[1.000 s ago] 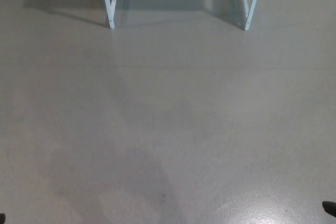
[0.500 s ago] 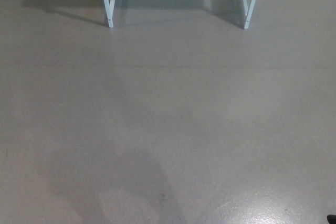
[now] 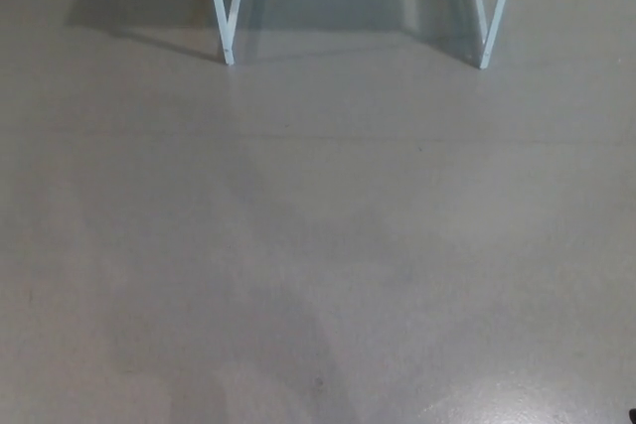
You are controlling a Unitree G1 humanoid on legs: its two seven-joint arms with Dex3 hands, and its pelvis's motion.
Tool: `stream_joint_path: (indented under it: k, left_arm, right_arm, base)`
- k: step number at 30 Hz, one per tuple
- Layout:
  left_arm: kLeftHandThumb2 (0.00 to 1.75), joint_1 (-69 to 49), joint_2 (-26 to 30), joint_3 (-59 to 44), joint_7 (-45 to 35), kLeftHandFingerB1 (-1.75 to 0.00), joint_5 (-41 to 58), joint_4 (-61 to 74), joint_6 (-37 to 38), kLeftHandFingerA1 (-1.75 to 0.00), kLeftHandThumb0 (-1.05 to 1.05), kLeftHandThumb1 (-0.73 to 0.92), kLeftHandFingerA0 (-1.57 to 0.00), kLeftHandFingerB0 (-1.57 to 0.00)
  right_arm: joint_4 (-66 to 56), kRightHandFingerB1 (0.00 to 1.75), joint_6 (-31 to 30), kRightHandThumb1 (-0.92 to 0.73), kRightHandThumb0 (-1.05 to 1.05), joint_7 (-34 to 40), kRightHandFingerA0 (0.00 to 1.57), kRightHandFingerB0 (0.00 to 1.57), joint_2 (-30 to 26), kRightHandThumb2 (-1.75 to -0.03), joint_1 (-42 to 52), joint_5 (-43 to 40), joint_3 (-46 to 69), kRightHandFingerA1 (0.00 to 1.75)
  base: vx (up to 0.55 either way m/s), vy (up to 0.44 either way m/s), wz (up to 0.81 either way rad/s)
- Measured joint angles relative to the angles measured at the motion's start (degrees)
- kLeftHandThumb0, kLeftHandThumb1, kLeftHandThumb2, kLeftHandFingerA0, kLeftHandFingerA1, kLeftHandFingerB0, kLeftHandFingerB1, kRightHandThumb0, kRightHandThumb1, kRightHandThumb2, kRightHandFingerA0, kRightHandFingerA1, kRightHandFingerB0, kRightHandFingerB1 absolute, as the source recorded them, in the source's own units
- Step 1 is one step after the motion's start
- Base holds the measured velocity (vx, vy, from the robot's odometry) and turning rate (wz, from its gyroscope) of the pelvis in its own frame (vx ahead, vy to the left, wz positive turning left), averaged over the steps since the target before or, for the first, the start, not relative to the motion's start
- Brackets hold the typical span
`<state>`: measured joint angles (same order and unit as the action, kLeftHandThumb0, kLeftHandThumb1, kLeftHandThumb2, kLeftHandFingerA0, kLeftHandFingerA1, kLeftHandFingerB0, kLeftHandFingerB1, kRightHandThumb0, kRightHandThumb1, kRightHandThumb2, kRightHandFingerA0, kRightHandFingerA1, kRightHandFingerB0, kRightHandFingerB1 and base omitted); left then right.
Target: The robot walk towards a table in front and pick up a black pencil case on the left hand side and put the pencil case into a small container on the right hand side
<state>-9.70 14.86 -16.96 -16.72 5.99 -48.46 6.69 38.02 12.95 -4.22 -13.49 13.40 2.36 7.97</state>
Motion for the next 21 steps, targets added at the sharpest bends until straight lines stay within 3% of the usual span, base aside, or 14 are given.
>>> stream_joint_path:
  k: [1,8,9,10,14,15,16,21]
  left_arm:
    - [0.55,0.0,0.0,0.1,0.0,-0.34,0.0,0.0,0.0,-0.44,-0.16,0.5,-0.4,-0.3]
    - [0.56,0.4,0.7,-0.1,-0.1,-0.34,0.1,0.9,0.0,-0.44,-0.2,0.51,-0.41,-0.31]
    - [0.56,0.7,0.8,-0.2,-0.1,-0.34,0.1,0.8,0.0,-0.45,-0.18,0.51,-0.4,-0.31]
    - [0.55,0.7,0.7,-0.2,-0.1,-0.34,0.2,0.7,0.0,-0.45,-0.14,0.51,-0.42,-0.31]
    - [0.56,0.5,0.6,-0.4,-0.1,-0.34,0.5,0.8,0.0,-0.45,-0.17,0.51,-0.4,-0.31]
    - [0.55,0.4,0.5,-0.5,-0.1,-0.34,0.6,0.9,0.0,-0.44,-0.19,0.51,-0.4,-0.32]
    - [0.56,0.3,0.5,-0.5,-0.1,-0.34,0.6,0.9,0.0,-0.44,-0.18,0.51,-0.4,-0.31]
    - [0.56,0.1,0.5,-0.3,0.0,-0.34,1.0,1.2,0.0,-0.44,-0.21,0.51,-0.42,-0.33]
  right_arm:
    - [0.0,0.36,0.0,-0.54,-0.35,0.0,0.55,0.45,0.0,-0.56,0.0,0.1,-0.1,0.4]
    - [0.4,0.36,0.3,-0.53,-0.37,0.4,0.55,0.46,0.4,-0.56,-0.2,0.4,-0.8,0.39]
    - [0.4,0.36,0.4,-0.53,-0.36,0.4,0.55,0.45,0.4,-0.56,-0.3,0.5,-0.9,0.39]
    - [0.4,0.46,0.5,-0.44,-0.44,0.4,0.52,0.4,0.4,-0.71,-0.5,0.5,-0.9,0.5]
    - [0.4,0.46,0.5,-0.44,-0.45,0.6,0.54,0.39,0.4,-0.73,-0.7,0.5,-0.9,0.51]
    - [0.4,0.36,0.5,-0.53,-0.37,0.7,0.6,0.45,0.4,-0.56,-0.7,0.6,-1.0,0.4]
    - [0.4,0.45,0.5,-0.45,-0.45,0.7,0.52,0.39,0.4,-0.72,-0.7,0.6,-1.0,0.5]
    - [0.6,0.45,0.4,-0.45,-0.43,0.9,0.53,0.39,0.5,-0.71,-1.0,0.8,-1.2,0.5]
  base:
    - [0.05,0.261,-0.14]
    - [0.2,0.342,-0.12]
    - [0.13,0.159,-0.06]
    - [0.15,0.12,0.06]
    - [0.16,0.022,0.09]
    - [0.12,-0.099,0.11]
    - [0.12,-0.117,0.07]
    - [0.17,-0.215,0.08]
